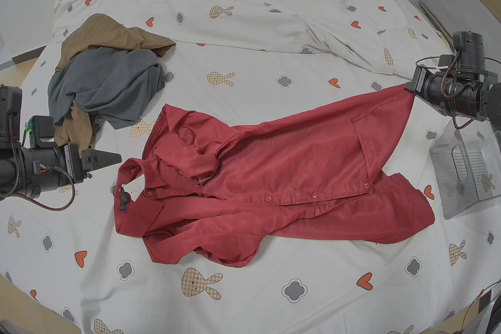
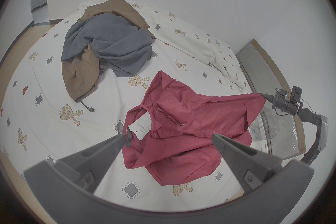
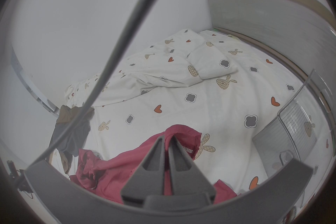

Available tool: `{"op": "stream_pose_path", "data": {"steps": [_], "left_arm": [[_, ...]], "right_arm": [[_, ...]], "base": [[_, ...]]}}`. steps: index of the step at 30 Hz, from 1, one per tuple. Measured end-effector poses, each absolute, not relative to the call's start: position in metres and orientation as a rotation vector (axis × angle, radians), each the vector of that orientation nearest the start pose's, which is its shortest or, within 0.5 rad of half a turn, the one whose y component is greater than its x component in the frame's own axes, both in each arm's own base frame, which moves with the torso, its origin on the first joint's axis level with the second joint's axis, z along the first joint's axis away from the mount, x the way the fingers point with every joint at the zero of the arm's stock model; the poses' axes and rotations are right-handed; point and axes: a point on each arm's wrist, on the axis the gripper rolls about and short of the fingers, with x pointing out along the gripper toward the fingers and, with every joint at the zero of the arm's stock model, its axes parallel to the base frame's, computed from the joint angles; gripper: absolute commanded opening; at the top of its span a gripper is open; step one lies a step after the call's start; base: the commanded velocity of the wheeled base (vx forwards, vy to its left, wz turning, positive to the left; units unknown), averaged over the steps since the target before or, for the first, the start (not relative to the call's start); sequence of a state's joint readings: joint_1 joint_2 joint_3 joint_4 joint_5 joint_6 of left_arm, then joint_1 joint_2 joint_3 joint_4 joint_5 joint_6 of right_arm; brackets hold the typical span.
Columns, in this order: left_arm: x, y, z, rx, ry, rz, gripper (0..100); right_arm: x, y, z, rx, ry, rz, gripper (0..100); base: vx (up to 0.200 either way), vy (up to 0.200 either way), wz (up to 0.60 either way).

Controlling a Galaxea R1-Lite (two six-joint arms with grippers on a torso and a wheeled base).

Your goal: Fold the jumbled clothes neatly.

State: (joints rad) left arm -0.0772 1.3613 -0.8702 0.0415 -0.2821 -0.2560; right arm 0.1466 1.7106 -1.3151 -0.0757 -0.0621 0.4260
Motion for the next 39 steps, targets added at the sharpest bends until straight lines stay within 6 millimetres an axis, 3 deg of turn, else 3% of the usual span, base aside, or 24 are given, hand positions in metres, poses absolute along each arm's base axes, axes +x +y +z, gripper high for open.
{"op": "stream_pose_path", "data": {"steps": [9,15,20,27,31,35,39], "left_arm": [[0.214,-0.024,0.225,-0.301,0.58,-0.285,100],[0.217,-0.025,0.221,-0.304,0.595,-0.3,100],[0.227,-0.036,0.213,-0.279,0.636,-0.366,100],[0.256,-0.054,0.191,0.035,0.679,-0.258,100],[0.263,-0.069,0.178,0.14,0.716,-0.243,100],[0.259,-0.086,0.167,0.139,0.754,-0.315,100],[0.237,-0.103,0.155,0.161,0.801,-0.414,100]], "right_arm": [[0.324,0.045,0.257,0.384,0.365,0.004,100],[0.308,0.044,0.254,0.385,0.385,0.007,100],[0.275,0.04,0.26,0.39,0.37,0.032,100],[0.228,0.036,0.268,0.397,0.334,0.076,100],[0.203,0.036,0.273,0.398,0.306,0.107,100],[0.185,0.037,0.273,0.397,0.291,0.138,100],[0.174,0.039,0.269,0.393,0.295,0.159,100]], "base": [[0.0,0.0,0.0],[0.0,0.0,0.0],[0.0,0.0,0.0],[0.0,0.0,0.0],[0.0,0.0,0.0],[0.0,0.0,0.0],[0.0,0.0,0.0]]}}
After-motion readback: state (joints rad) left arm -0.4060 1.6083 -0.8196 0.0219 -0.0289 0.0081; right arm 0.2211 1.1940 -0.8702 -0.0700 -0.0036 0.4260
